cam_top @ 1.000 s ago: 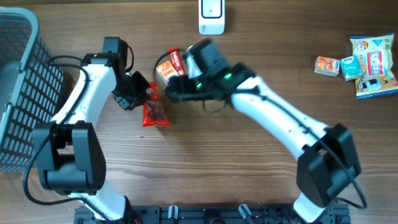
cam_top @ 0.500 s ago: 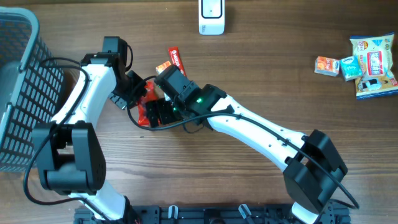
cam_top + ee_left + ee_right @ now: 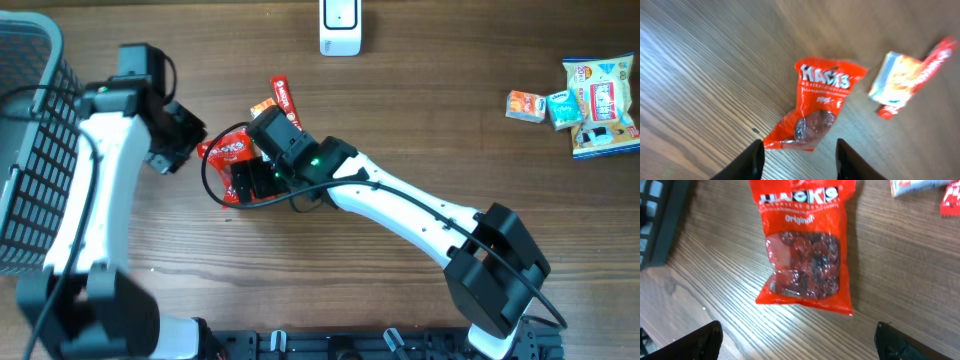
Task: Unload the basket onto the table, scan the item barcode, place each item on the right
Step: 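Grasp the Hacks bag with the right gripper and release the left, then carry the Hacks bag up toward the scanner with the right gripper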
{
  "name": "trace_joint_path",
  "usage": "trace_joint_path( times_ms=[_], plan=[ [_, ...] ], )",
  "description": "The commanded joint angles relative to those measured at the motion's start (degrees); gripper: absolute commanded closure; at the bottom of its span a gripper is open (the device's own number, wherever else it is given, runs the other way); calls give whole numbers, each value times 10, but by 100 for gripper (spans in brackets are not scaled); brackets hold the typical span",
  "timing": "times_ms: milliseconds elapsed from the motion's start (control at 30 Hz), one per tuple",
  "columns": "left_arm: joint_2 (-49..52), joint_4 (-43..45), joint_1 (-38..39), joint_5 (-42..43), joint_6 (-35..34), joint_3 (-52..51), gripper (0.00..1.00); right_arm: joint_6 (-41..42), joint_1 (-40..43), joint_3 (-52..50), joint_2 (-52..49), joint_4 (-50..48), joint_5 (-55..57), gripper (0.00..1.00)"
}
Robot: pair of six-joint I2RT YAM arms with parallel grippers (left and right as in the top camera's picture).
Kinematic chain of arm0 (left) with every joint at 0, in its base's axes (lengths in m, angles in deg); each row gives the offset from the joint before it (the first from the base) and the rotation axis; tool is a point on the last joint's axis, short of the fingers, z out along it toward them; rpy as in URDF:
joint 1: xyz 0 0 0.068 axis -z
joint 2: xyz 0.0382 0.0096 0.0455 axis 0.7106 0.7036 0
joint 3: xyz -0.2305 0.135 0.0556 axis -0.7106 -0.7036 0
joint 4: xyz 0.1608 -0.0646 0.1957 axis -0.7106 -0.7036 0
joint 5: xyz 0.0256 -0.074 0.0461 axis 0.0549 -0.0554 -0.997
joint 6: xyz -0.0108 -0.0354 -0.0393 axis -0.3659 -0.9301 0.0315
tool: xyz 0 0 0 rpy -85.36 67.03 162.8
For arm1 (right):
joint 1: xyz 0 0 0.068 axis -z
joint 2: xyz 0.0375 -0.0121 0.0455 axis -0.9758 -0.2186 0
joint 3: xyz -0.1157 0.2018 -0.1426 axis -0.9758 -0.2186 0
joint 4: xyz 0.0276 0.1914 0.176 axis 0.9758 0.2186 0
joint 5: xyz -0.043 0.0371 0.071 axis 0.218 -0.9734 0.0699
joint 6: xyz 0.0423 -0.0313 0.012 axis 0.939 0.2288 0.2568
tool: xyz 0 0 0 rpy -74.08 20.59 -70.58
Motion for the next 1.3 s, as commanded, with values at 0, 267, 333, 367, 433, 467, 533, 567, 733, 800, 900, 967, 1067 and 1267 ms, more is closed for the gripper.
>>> trace_joint_path(
  times_ms=[0,267,333,367,433,467,533,567,733,800,900,967,1067,1267],
  plan=[
    [-68,-20,-12,-57,6,30,52,-49,-2,-1,-12,-20,16,3],
    [-178,-38,-31,-104,5,33,33,-140,-41,-1,-25,-76,144,12],
    [-195,-40,-33,-104,5,33,0,-165,-63,-1,-32,-83,210,12],
    [-201,-42,-33,-104,5,33,0,-180,-77,-1,-38,-89,242,12],
    [-209,-51,-33,-104,5,33,0,-199,-101,-1,-52,-104,286,12],
    [-210,-57,-33,-104,5,33,0,-201,-111,-1,-61,-110,302,12],
    [-210,-70,-33,-107,5,33,0,-200,-125,-1,-76,-122,311,11],
    [-209,-78,-33,-111,5,33,0,-200,-129,-1,-83,-127,311,10],
    [-209,-115,-33,-151,5,33,0,-201,-141,-1,-105,-161,337,5],
    [-209,-122,-33,-151,5,33,0,-201,-141,-1,-106,-174,337,5],
    [-209,-133,-33,-151,5,33,0,-201,-141,-1,-115,-195,340,6],
    [-209,-137,-33,-151,5,33,0,-200,-141,-1,-129,-210,351,6],
    [-210,-141,-33,-154,5,33,0,-200,-141,-1,-148,-214,366,6],
    [-209,-141,-36,-155,5,33,0,-199,-139,-1,-167,-217,372,7]
  ],
)
